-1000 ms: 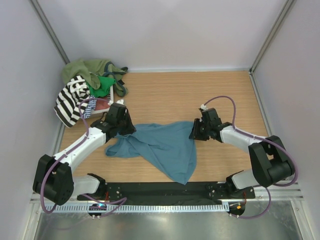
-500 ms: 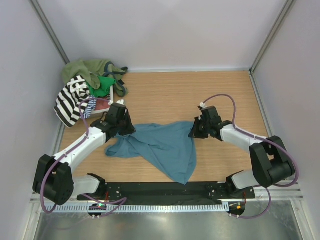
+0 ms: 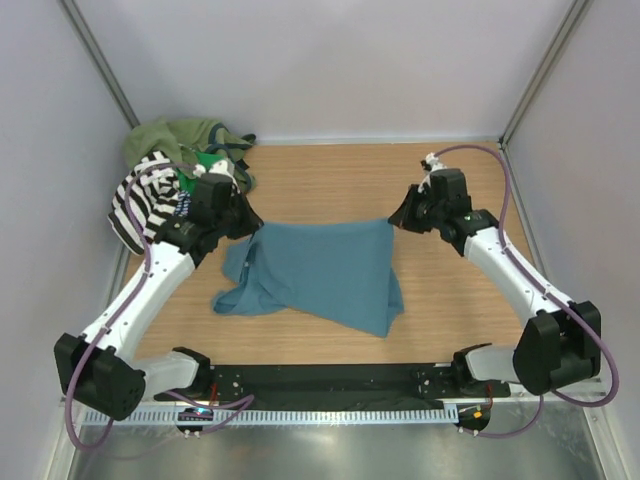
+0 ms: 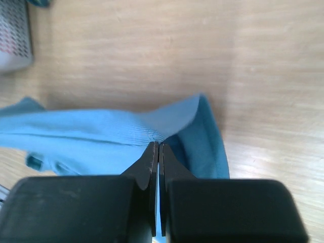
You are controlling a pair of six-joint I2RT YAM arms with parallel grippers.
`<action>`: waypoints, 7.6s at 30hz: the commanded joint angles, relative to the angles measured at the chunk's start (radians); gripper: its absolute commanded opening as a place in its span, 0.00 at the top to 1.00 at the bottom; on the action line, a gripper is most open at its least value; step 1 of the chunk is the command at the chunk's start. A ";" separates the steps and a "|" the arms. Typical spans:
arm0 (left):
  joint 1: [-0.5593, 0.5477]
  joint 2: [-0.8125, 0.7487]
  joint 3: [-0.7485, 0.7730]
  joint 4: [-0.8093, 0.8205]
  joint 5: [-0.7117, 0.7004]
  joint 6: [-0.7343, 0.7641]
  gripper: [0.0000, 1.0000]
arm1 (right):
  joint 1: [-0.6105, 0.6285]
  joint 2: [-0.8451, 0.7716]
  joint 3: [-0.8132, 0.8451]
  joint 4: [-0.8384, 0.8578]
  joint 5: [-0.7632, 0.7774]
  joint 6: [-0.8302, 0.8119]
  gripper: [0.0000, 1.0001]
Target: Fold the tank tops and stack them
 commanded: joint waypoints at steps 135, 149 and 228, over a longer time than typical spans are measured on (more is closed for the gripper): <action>-0.066 -0.064 -0.337 0.120 -0.175 -0.077 0.23 | -0.156 -0.395 -0.457 -0.211 0.232 0.259 0.49; 0.020 -0.075 -0.412 0.148 -0.237 -0.120 0.32 | -0.118 -0.268 -0.481 -0.097 0.170 0.257 0.55; -0.377 -0.120 -0.518 0.242 -0.151 -0.305 0.50 | 0.155 -0.148 -0.446 -0.220 0.511 0.463 0.62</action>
